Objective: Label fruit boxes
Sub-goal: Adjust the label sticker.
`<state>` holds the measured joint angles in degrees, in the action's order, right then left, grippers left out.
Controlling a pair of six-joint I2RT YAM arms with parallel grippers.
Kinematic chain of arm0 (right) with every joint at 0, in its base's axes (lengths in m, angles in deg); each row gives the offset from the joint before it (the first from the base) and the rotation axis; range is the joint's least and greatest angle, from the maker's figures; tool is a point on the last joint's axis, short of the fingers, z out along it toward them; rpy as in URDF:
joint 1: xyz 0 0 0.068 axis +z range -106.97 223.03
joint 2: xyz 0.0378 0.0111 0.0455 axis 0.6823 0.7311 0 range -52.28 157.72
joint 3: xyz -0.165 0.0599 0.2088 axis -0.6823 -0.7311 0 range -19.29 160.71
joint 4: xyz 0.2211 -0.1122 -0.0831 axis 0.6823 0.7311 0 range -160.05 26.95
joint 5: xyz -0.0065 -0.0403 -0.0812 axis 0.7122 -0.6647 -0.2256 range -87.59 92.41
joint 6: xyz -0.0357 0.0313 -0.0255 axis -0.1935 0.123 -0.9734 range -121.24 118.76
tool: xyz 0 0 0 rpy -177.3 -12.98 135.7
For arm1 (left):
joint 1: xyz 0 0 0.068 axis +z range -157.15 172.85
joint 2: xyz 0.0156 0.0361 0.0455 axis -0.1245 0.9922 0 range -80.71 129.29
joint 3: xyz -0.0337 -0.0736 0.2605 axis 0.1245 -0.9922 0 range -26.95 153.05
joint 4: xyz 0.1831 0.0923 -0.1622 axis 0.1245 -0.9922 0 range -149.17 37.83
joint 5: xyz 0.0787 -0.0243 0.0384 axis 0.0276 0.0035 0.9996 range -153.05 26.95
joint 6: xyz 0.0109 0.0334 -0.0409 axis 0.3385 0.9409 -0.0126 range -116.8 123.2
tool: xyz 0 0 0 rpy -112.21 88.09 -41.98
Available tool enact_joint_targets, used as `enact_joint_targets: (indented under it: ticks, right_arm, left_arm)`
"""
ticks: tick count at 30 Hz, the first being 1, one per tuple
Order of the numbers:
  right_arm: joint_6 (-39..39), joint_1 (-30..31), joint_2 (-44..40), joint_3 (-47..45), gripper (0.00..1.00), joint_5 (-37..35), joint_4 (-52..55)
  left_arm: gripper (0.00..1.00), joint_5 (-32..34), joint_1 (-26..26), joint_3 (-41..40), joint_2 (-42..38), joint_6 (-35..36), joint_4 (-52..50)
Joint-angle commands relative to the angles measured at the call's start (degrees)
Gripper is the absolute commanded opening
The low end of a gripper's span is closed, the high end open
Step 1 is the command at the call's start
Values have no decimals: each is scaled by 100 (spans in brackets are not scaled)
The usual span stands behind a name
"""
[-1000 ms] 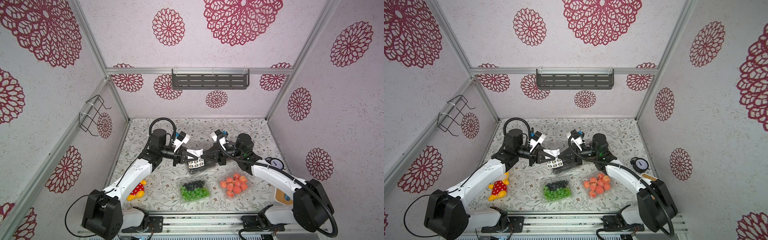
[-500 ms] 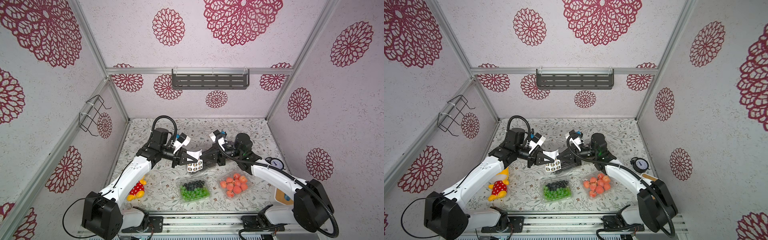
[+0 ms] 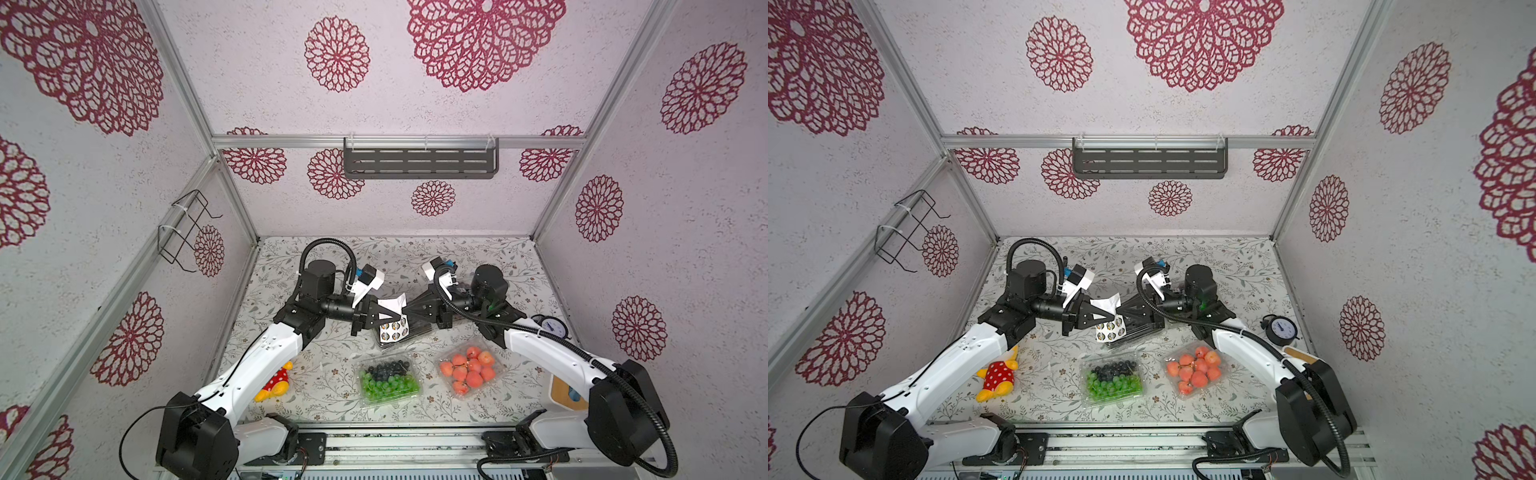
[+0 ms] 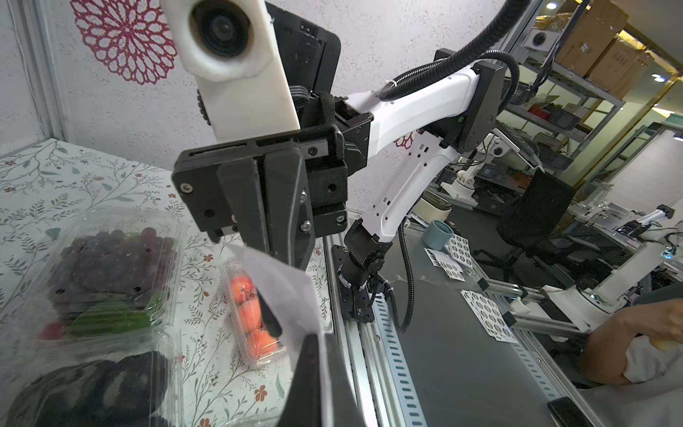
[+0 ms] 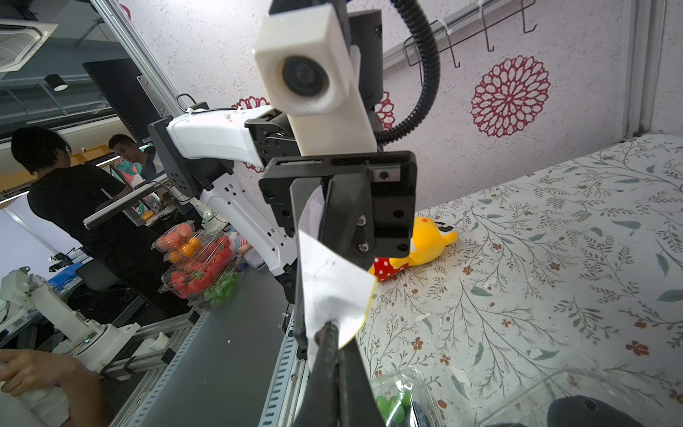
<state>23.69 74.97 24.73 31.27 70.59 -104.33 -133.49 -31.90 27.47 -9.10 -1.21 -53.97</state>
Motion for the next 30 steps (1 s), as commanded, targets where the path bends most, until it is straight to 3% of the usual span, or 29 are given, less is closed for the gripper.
enact_joint_targets:
  ticks: [1,5,8,10,13,25,30]
  right_arm:
    - [-198,42,-217,13,0,315,-85]
    - [103,74,-205,-133,0,432,-583]
    - [262,84,-210,-179,0,473,-808]
    - [121,76,-230,-139,0,430,-583]
    - [-185,66,-239,-40,0,359,-146]
    - [-148,67,-349,-26,0,299,-167]
    - [-149,99,-341,-42,0,340,-159]
  left_arm:
    - [0,-33,48,-26,-139,-110,427]
    - [9,-200,76,-47,-39,-95,434]
    - [10,-188,74,-53,10,-102,453]
    - [18,-186,74,-50,10,-113,456]
    - [19,-194,80,-63,-84,-122,429]
    - [23,-25,97,-204,-180,-219,400]
    - [16,-58,100,-118,-106,-193,347]
